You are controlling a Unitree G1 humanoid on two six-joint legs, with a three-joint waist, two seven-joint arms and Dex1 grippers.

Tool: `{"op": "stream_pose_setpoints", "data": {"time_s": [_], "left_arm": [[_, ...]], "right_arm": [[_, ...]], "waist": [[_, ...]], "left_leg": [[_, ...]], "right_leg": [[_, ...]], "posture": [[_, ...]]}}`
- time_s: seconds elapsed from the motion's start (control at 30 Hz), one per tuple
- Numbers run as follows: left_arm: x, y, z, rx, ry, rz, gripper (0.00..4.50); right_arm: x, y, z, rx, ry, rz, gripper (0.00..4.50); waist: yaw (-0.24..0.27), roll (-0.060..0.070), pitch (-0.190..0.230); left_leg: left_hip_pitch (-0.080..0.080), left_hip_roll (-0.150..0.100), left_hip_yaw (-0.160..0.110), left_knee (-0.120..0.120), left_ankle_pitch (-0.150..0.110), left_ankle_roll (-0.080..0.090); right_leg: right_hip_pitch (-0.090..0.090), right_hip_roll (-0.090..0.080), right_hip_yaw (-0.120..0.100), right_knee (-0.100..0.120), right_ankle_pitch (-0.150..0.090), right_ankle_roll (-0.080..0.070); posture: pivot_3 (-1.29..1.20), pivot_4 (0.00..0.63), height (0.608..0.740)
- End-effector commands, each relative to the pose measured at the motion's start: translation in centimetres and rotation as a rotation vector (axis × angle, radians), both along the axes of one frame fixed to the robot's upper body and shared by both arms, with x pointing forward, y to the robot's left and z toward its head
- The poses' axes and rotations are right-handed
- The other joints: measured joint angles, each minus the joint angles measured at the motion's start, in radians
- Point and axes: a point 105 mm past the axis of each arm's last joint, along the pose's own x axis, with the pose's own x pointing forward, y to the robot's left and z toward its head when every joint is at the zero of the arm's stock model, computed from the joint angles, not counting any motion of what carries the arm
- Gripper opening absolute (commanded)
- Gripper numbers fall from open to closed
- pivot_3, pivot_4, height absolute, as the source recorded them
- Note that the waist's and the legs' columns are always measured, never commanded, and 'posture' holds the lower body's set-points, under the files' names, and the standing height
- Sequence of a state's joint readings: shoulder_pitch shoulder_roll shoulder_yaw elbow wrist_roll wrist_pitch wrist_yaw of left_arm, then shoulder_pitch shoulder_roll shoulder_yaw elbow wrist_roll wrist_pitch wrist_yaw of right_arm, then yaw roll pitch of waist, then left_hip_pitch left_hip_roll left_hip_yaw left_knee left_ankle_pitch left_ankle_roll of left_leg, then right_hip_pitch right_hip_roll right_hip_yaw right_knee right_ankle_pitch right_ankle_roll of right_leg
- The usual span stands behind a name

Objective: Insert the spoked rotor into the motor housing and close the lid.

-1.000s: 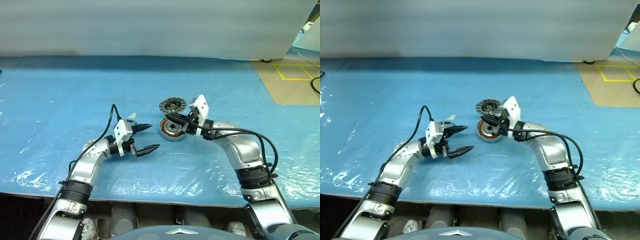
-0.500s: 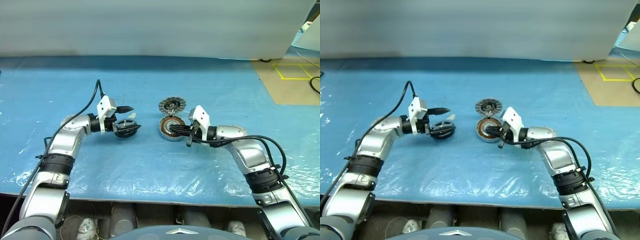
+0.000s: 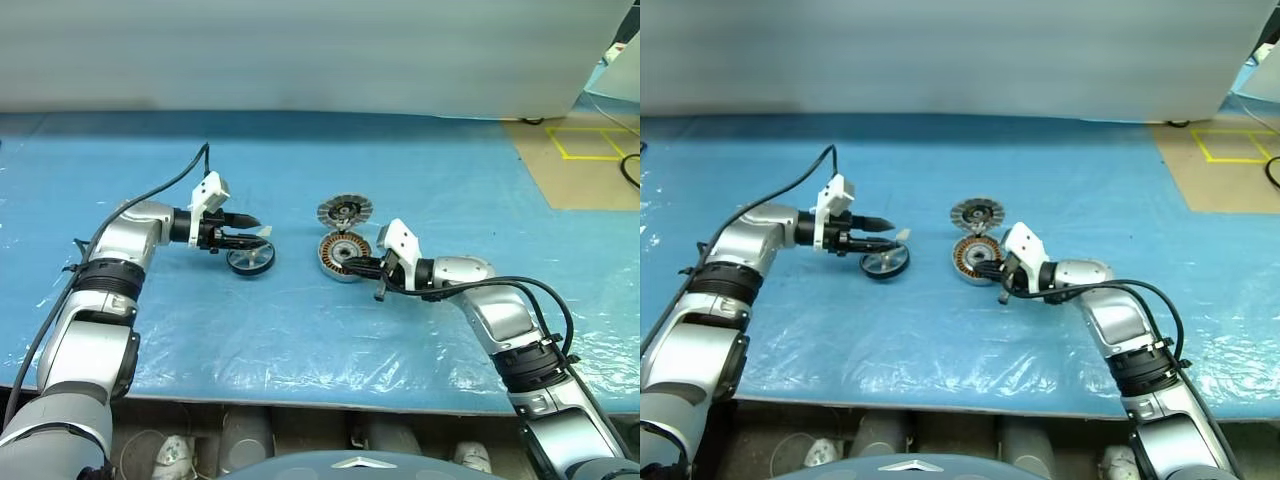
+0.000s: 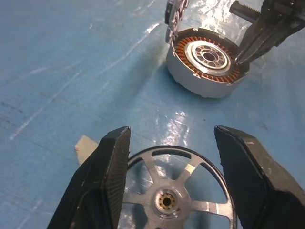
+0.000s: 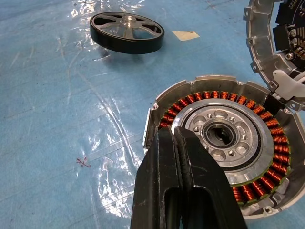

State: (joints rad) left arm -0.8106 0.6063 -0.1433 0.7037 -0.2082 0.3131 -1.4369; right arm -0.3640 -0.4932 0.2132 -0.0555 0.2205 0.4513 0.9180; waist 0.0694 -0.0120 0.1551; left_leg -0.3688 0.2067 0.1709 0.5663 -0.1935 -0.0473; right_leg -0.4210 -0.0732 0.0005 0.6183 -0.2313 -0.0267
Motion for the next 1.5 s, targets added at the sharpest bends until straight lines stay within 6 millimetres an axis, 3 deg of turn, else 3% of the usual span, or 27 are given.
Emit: {"op": "stream_pose_setpoints", "data": {"time_s": [0.03, 0.23, 0.6, 0.9, 1.0, 1.1, 1.27, 1.5], "left_arm": [[-0.4, 0.7, 0.8, 0.069, 0.018, -0.012, 2.96], [-0.8, 1.1, 0.9, 0.121, 0.049, 0.008, 2.96], [-0.8, 1.5, -2.4, 0.247, 0.043, 0.069, 2.96], [-0.3, 0.6, -3.5, 0.215, 0.05, 0.109, 2.96], [-0.5, 0.7, -3.6, 0.22, 0.066, 0.095, 2.41], [-0.4, 0.7, -3.2, 0.215, 0.054, 0.091, 1.86], [-0.9, -1.3, -0.9, 0.045, 0.026, 0.006, 1.86], [-2.4, -3.7, 0.0, -0.059, 0.031, -0.106, 1.86]], "right_arm": [[-0.3, 0.6, 0.8, 0.016, -0.048, 0.018, 0.0], [-0.5, 0.9, 0.5, 0.023, -0.043, 0.017, 0.0], [-0.3, 1.2, 1.0, 0.046, -0.059, 0.009, 0.0], [-0.3, 1.1, 1.0, 0.051, -0.065, 0.0, 0.0], [-0.1, 0.8, 1.2, 0.048, -0.074, -0.013, 0.0], [0.1, 0.4, 1.5, 0.059, -0.08, -0.026, 0.0], [-0.1, -0.6, 3.0, 0.11, -0.1, -0.043, 0.0], [-0.5, -3.4, 3.4, 0.093, -0.104, -0.104, 0.0]], "waist": [[0.0, 0.0, 0.0], [0.001, 0.0, 0.001], [0.001, 0.0, 0.001], [0.002, 0.0, 0.001], [0.002, 0.0, 0.001], [0.005, 0.0, 0.0], [0.009, 0.001, 0.002], [0.008, 0.001, 0.002]], "left_leg": [[0.0, 0.0, 0.0, 0.0, 0.0, 0.0], [0.0, 0.0, 0.0, -0.001, 0.0, 0.0], [0.0, 0.0, 0.0, -0.001, 0.0, 0.0], [0.001, 0.0, 0.0, 0.0, 0.0, 0.0], [0.001, -0.001, 0.0, 0.0, 0.0, 0.0], [0.001, -0.001, 0.0, 0.0, 0.0, 0.0], [0.001, -0.001, 0.0, 0.0, 0.0, 0.0], [0.0, -0.001, 0.0, -0.003, 0.0, 0.0]], "right_leg": [[0.0, 0.0, 0.0, 0.0, 0.0, 0.0], [0.0, 0.0, 0.0, 0.0, 0.0, 0.0], [0.0, 0.0, 0.0, 0.0, 0.0, 0.0], [0.0, 0.0, 0.0, 0.0, 0.0, 0.0], [0.001, -0.001, 0.0, 0.0, 0.0, 0.0], [0.001, -0.001, 0.0, 0.0, 0.0, 0.0], [0.001, -0.001, 0.0, -0.001, 0.0, 0.0], [0.001, -0.001, -0.001, -0.003, 0.0, 0.0]], "posture": [[0.0, 0.15, 0.74], [0.0, 0.15, 0.74], [0.0, 0.15, 0.74], [0.0, 0.15, 0.74], [0.0, 0.15, 0.74], [0.0, 0.15, 0.74], [0.0, 0.15, 0.74], [0.0, 0.15, 0.74]]}}
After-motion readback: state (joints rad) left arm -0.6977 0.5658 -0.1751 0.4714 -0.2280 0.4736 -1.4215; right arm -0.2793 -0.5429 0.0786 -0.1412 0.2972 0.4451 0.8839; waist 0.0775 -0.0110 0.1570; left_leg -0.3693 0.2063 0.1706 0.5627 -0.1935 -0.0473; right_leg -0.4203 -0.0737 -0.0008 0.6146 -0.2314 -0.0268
